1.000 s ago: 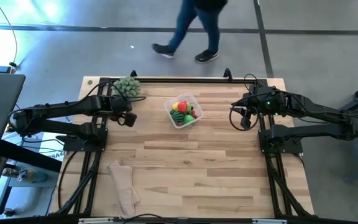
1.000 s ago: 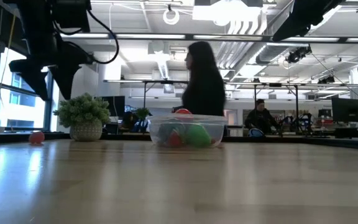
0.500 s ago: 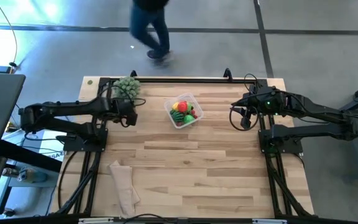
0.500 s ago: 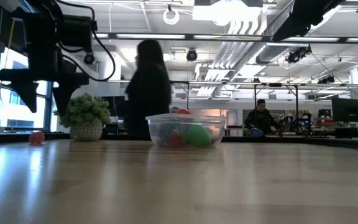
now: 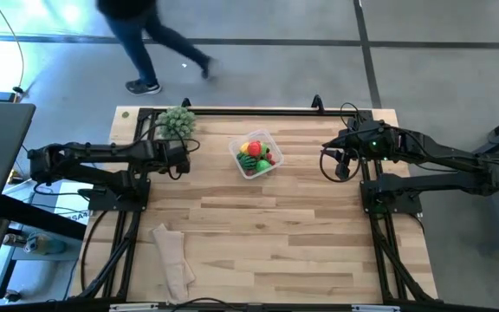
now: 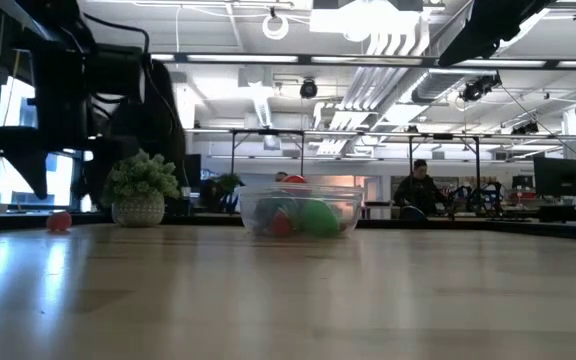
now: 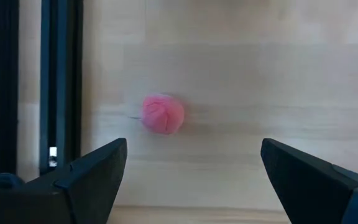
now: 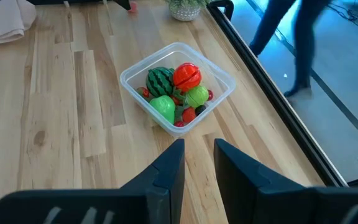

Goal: Pick and placing Produce into tupperware
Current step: Put the pink peach into the transparent container

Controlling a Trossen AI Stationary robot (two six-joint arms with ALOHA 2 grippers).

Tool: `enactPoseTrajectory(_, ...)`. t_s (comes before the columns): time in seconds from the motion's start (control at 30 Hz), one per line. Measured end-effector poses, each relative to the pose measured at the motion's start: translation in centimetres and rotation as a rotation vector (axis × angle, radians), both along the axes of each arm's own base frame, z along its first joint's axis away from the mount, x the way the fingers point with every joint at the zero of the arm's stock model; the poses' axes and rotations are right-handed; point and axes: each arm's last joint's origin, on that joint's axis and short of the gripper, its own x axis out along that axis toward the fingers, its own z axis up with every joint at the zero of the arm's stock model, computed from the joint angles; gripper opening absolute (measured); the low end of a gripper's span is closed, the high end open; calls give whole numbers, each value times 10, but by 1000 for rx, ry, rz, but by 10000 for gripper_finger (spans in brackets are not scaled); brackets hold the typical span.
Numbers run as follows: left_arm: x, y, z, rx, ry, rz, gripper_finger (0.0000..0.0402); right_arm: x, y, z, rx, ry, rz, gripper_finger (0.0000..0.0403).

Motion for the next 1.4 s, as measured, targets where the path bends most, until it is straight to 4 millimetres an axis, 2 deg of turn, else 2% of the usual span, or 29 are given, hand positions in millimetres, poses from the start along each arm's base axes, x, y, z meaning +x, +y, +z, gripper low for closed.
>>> enactPoseTrajectory(0.5, -9, -2, -26, 98, -55, 181, 358, 0, 0, 0, 0, 0, 0, 76)
enactPoseTrajectory(0.9, -15, -3, -38, 174, -121, 350, 358, 0, 0, 0, 0, 0, 0, 76)
enactPoseTrajectory(1.4, -18, -4, -43, 207, -95, 338, 358, 0, 0, 0, 0, 0, 0, 76)
